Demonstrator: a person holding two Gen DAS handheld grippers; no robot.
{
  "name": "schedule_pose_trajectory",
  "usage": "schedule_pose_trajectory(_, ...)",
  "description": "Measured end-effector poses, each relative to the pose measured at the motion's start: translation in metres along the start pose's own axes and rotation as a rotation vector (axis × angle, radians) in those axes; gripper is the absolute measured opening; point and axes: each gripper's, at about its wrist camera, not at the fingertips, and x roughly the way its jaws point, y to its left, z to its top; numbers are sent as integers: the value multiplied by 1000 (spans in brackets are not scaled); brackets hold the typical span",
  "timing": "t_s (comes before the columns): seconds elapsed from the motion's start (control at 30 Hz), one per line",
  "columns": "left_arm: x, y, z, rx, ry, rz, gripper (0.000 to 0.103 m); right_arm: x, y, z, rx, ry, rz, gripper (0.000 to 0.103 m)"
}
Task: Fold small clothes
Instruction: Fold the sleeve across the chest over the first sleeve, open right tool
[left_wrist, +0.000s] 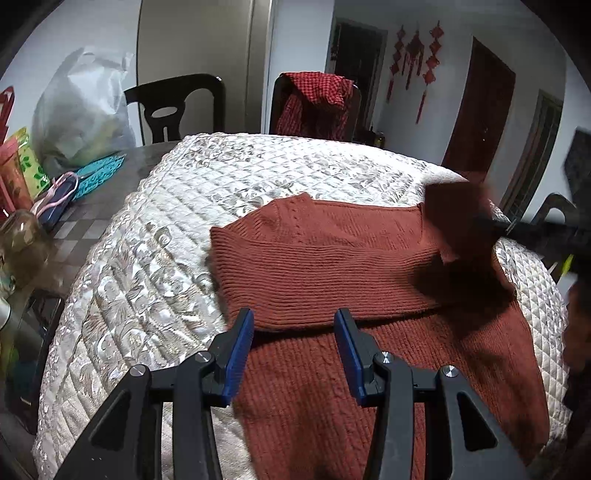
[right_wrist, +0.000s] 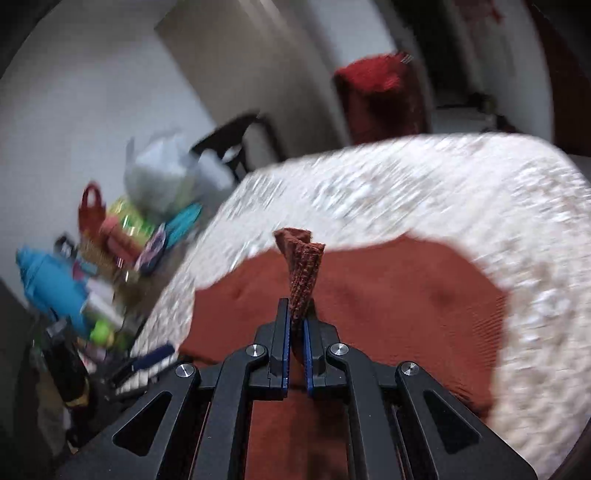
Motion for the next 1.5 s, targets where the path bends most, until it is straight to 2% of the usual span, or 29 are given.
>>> schedule_pose_trajectory(0.13, 1, 2, 1, -5, 13, -19, 48, 40, 5, -21, -8, 135, 34, 9)
schedule_pose_trajectory(0.17, 0, 2, 1, -4, 17, -28, 48, 43, 6, -25, -17, 156, 40, 13)
schedule_pose_trajectory(0.23, 1, -1, 3, 2, 23, -49, 48, 36, 11, -31, -45, 152, 67, 19)
schedule_pose_trajectory(0.37, 4, -14, 10, 28, 31, -90, 48, 10, 10, -36, -79, 106, 89, 20)
schedule_pose_trajectory(0.5, 19, -33, 20, 75, 67, -148, 48, -13, -12, -44, -47, 63, 40, 20)
schedule_pose_trajectory(0.7, 60, -59, 23, 121, 169, -208, 47, -29, -51, -59, 35, 54, -36, 20)
schedule_pose_trajectory(0.8, 66, -66, 25, 132, 163, -218, 33, -35, -65, -64, 61, 51, -56, 20)
schedule_pose_trajectory(0.87, 65, -68, 27, 124, 163, -246, 9, -37, -73, -67, 75, 51, -65, 20)
schedule_pose_trajectory(0.9, 63, -71, 28, 136, 149, -254, 6, -36, -76, -68, 82, 51, -66, 20)
schedule_pose_trajectory(1.03, 42, -67, 43, 125, 39, -294, 6, -37, -83, -70, 97, 52, -72, 20)
schedule_pose_trajectory(1.1, 37, -62, 48, 119, 3, -291, 6, -39, -85, -70, 98, 46, -78, 20)
schedule_pose_trajectory(1.3, 71, -52, 31, 116, 124, -253, 6, -45, -83, -68, 72, 38, -92, 20)
schedule_pose_trajectory(1.4, 67, -51, 32, 96, 105, -274, 7, -56, -77, -60, 47, -22, -95, 20)
schedule_pose_trajectory(1.5, 62, -55, 36, 107, 87, -279, 12, -50, -80, -51, 20, -22, -158, 20)
